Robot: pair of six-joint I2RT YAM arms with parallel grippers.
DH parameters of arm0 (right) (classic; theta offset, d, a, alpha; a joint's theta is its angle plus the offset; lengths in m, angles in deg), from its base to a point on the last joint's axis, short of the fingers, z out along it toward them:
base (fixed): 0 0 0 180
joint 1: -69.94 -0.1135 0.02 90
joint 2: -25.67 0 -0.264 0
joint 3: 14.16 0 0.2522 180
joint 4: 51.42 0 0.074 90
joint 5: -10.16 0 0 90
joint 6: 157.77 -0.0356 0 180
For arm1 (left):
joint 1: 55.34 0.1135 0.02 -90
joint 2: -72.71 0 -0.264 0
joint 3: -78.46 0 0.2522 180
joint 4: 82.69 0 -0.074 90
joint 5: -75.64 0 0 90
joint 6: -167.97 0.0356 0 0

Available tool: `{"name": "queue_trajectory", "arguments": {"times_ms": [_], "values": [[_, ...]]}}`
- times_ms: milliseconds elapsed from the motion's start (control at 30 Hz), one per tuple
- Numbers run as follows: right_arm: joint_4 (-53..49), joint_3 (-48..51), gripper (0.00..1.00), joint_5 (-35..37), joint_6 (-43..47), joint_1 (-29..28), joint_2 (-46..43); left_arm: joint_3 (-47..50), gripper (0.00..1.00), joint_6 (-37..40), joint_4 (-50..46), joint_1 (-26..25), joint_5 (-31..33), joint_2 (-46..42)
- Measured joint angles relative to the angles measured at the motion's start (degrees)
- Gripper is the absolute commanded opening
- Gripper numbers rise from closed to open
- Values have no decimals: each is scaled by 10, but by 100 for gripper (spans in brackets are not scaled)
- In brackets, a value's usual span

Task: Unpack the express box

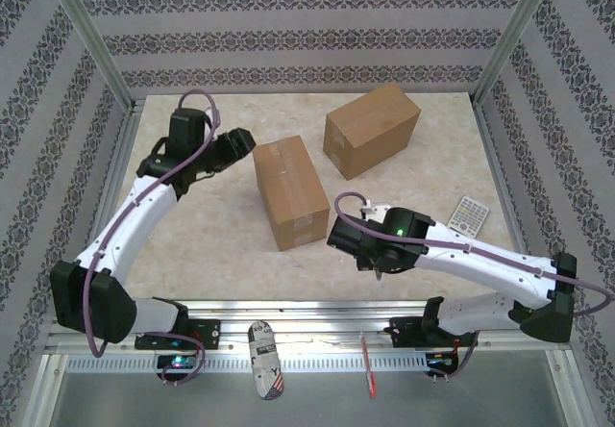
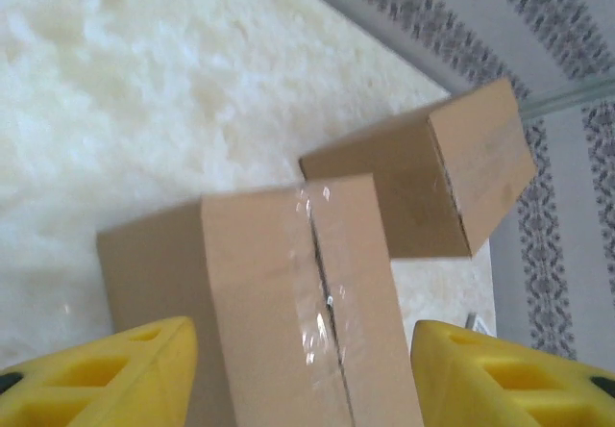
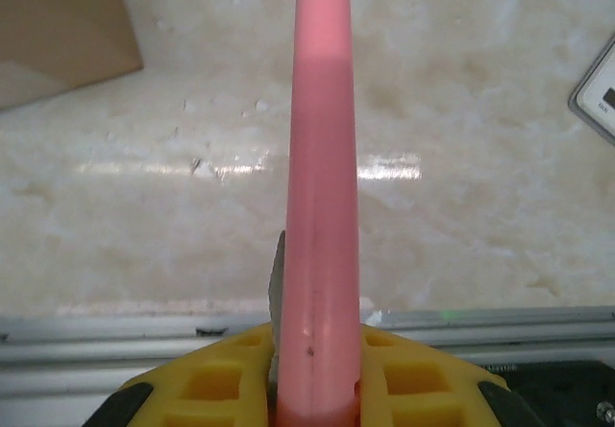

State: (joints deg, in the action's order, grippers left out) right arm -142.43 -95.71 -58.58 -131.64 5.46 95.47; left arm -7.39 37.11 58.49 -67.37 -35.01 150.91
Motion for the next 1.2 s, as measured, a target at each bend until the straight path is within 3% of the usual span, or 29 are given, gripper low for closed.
{"name": "queue_trajectory", "arguments": {"times_ms": [267, 533, 733, 933, 1200], "values": [[95, 13, 0, 36, 12, 35, 59, -180, 51, 80, -56, 19, 52, 210], [146, -2, 0, 40, 13, 40, 143, -279, 49, 122, -77, 20, 78, 356], [179, -20, 0, 34, 24, 57, 176, -259, 49, 124, -73, 20, 73, 364], [206, -28, 0, 24, 43, 83, 197, -175, 49, 124, -52, 20, 67, 346], [218, -41, 0, 17, 85, 123, 208, -73, 49, 118, -25, 28, 63, 265]]}}
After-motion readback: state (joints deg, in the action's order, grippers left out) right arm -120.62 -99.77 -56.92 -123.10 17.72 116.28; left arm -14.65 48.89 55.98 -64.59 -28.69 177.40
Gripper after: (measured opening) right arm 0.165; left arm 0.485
